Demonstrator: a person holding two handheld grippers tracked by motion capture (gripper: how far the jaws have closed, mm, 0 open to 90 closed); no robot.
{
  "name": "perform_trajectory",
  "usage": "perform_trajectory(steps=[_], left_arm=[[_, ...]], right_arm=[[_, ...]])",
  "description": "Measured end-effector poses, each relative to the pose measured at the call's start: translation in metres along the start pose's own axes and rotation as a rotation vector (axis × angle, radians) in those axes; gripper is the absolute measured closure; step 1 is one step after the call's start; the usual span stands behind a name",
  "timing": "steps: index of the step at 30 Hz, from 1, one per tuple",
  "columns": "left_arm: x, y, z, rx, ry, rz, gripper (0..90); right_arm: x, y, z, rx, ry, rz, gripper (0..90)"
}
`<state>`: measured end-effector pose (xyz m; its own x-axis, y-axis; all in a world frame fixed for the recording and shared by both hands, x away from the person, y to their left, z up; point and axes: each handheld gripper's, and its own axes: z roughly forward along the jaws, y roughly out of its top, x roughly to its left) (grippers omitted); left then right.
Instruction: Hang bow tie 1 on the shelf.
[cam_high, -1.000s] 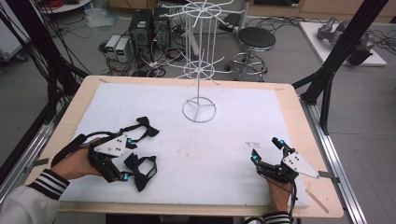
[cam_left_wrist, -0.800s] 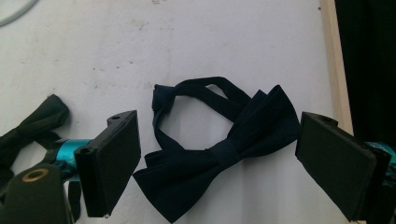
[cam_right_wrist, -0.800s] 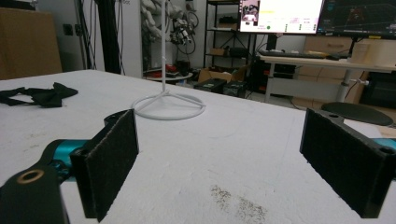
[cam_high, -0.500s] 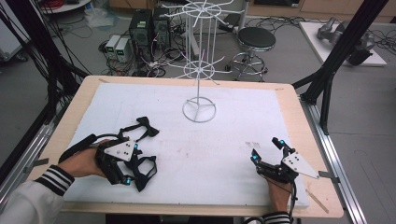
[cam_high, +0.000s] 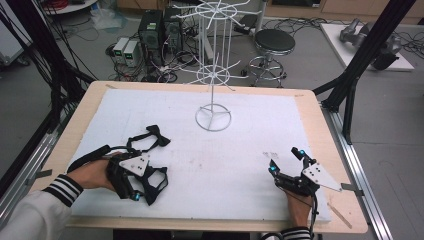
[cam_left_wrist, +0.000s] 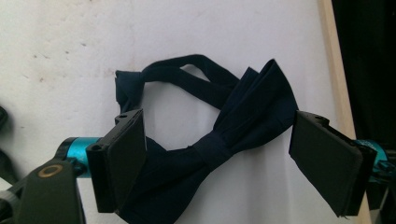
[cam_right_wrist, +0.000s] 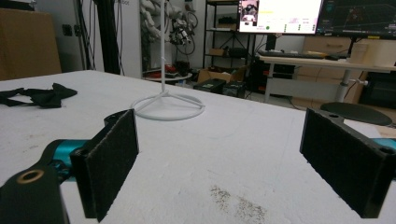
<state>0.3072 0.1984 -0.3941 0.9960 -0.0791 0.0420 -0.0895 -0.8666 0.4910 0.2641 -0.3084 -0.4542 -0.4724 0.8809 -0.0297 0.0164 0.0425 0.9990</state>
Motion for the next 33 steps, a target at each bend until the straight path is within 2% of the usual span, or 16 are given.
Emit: perform_trajectory(steps=[7,16,21,26,27,31,33], left_arm=[[0.001,0.0,0.007,0.023,-0.001,0.006,21.2],[0.005,-0.001,0.015,0.07,-0.016,0.035,25.6],[0.005,-0.004,0.015,0.076,-0.023,0.033,26.9],[0.006,-0.006,0.017,0.083,-0.032,0.025,33.9],[0.008,-0.006,0.017,0.088,-0.043,0.037,36.8],[0.011,-0.006,0.016,0.082,-0.043,0.03,48.9],[0.013,-0.007,0.016,0.091,-0.046,0.031,51.4]], right_arm=[[0.001,0.0,0.0,0.002,0.001,0.004,11.0],[0.0,0.0,0.0,0.0,0.001,0.004,11.0],[0.0,0.0,-0.001,0.001,0.003,0.007,11.0],[0.0,0.0,-0.001,0.001,0.001,0.005,11.0],[0.001,0.0,-0.001,0.003,0.001,0.009,11.0],[0.0,0.0,-0.001,0.001,0.001,0.005,11.1],[0.0,0.0,-0.001,0.001,0.0,0.005,11.1]])
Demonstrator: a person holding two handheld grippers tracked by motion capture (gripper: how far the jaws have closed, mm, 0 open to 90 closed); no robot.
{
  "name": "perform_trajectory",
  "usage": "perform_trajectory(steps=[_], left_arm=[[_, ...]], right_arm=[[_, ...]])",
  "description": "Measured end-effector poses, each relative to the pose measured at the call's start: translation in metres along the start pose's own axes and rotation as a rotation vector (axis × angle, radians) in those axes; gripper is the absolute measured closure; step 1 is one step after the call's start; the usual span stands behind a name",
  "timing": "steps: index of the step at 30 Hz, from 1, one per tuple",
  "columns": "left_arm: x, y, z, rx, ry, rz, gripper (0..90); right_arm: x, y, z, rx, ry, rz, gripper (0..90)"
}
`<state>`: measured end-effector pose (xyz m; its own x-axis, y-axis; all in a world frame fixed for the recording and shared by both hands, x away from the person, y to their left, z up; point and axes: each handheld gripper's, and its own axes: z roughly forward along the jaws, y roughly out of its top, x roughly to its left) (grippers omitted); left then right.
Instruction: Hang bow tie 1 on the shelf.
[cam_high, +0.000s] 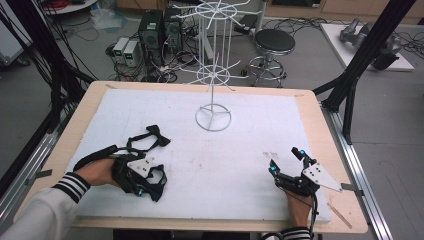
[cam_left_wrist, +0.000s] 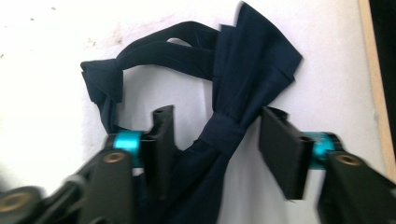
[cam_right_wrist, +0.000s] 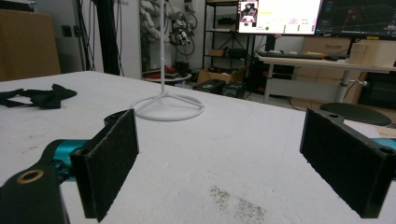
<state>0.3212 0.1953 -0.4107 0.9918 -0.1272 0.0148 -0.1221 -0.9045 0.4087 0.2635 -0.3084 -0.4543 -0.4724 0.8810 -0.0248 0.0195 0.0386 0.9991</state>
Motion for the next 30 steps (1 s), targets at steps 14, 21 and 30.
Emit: perform_trajectory(steps=[14,21,30], left_arm=[[0.003,0.002,0.001,-0.006,0.027,-0.08,73.1],[0.002,0.004,-0.004,-0.046,0.062,-0.091,73.1],[0.007,0.002,-0.019,-0.196,0.129,-0.15,73.2]], right_arm=[[0.0,0.0,0.0,-0.002,0.001,0.0,11.0],[0.0,0.0,0.0,-0.001,0.001,0.001,11.0],[0.0,0.0,0.0,0.001,0.0,0.001,11.0]])
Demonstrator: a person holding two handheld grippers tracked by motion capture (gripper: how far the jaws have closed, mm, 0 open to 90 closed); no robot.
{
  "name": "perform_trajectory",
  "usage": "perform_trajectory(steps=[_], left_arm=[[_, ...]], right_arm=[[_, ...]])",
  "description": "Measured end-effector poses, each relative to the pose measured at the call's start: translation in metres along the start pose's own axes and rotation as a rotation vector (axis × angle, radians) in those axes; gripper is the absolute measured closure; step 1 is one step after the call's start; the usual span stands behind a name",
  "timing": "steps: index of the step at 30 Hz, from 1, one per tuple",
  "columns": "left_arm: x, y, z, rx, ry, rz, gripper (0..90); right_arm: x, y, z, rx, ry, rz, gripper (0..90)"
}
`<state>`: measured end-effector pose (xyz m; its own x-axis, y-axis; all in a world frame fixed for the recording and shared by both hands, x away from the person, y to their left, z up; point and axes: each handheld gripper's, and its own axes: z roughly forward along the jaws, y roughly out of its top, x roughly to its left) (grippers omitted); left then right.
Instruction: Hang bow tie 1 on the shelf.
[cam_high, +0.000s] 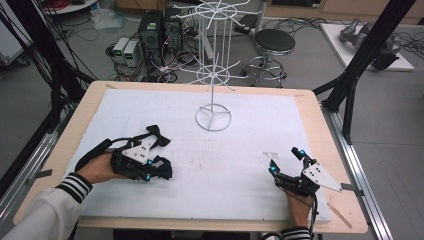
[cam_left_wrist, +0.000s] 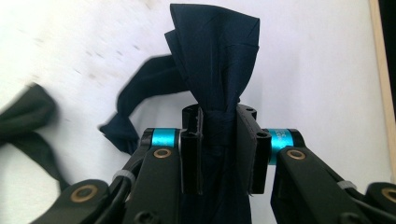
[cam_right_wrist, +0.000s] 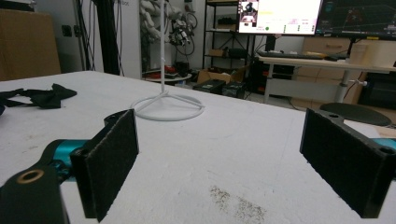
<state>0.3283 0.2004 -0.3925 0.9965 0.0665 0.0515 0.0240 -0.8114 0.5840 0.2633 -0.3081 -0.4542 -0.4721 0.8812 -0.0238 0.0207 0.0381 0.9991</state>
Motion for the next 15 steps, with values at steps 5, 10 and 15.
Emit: perform_trajectory(steps=[5,10,15], left_arm=[[0.004,0.002,-0.011,-0.098,0.032,-0.046,73.3],[0.009,0.001,-0.021,-0.189,0.057,-0.105,73.3],[0.013,0.001,-0.031,-0.26,0.091,-0.148,73.2]], right_arm=[[0.0,0.0,0.0,-0.001,0.0,0.0,11.0],[0.0,0.0,0.0,-0.002,-0.001,-0.001,11.0],[0.0,0.0,0.0,-0.001,-0.002,-0.002,11.1]])
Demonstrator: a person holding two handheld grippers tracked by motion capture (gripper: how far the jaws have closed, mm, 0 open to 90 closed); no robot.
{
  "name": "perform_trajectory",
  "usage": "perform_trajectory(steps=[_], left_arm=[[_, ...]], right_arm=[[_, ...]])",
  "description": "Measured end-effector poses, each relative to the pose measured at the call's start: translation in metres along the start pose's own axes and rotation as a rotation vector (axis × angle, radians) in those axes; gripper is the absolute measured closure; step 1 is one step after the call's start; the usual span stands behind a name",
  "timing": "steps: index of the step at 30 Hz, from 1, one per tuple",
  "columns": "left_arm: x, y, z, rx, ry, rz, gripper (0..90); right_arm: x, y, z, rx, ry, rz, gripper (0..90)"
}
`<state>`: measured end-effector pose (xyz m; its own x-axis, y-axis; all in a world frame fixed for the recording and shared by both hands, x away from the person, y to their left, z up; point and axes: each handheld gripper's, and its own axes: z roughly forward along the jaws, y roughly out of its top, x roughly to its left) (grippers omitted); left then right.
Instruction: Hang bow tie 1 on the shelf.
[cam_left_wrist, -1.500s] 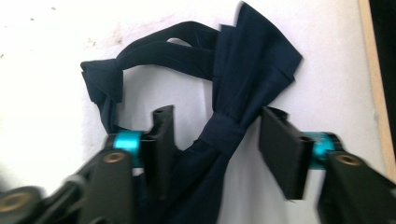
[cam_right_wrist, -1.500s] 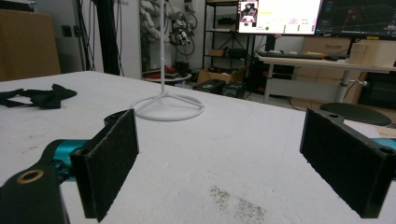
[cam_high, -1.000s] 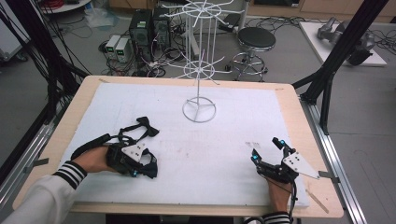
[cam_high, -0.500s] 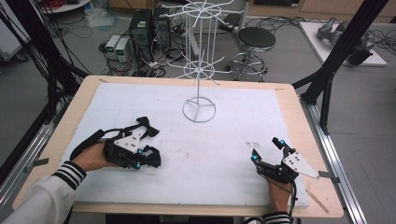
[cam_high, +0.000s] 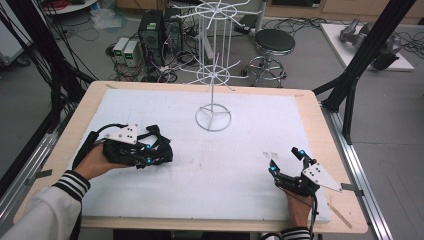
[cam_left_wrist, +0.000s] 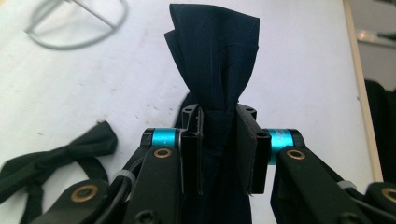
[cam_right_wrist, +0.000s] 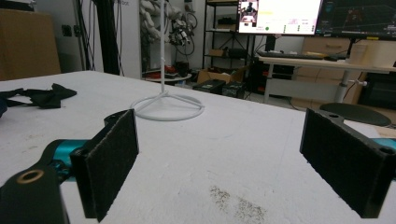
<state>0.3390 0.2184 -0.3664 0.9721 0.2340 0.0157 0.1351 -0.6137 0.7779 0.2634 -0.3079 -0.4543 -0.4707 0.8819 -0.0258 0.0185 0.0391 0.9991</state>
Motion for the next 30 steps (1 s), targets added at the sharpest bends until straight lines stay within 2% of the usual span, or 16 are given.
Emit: perform_trajectory(steps=[6,11,12,19,24,27,30], left_arm=[[0.004,0.005,-0.007,-0.085,0.059,-0.061,73.4],[0.009,0.009,-0.012,-0.174,0.119,-0.134,73.4],[0.009,0.009,-0.012,-0.174,0.119,-0.134,73.4],[0.014,0.017,-0.017,-0.244,0.189,-0.193,73.4],[0.017,0.021,-0.018,-0.277,0.201,-0.208,73.4],[0.02,0.022,-0.018,-0.322,0.209,-0.243,73.4],[0.025,0.025,-0.018,-0.339,0.25,-0.261,73.4]], right_arm=[[0.0,0.0,0.0,0.001,0.0,-0.003,11.0],[0.0,0.0,0.0,0.001,0.0,-0.003,11.1],[0.0,0.0,0.0,0.001,0.0,-0.002,11.0],[0.0,0.0,0.0,0.001,0.0,-0.003,11.0],[0.0,0.0,0.0,0.003,0.001,0.001,11.0],[0.0,0.0,0.0,0.001,0.0,-0.003,11.0],[0.0,0.0,0.0,0.001,0.0,-0.004,11.0]])
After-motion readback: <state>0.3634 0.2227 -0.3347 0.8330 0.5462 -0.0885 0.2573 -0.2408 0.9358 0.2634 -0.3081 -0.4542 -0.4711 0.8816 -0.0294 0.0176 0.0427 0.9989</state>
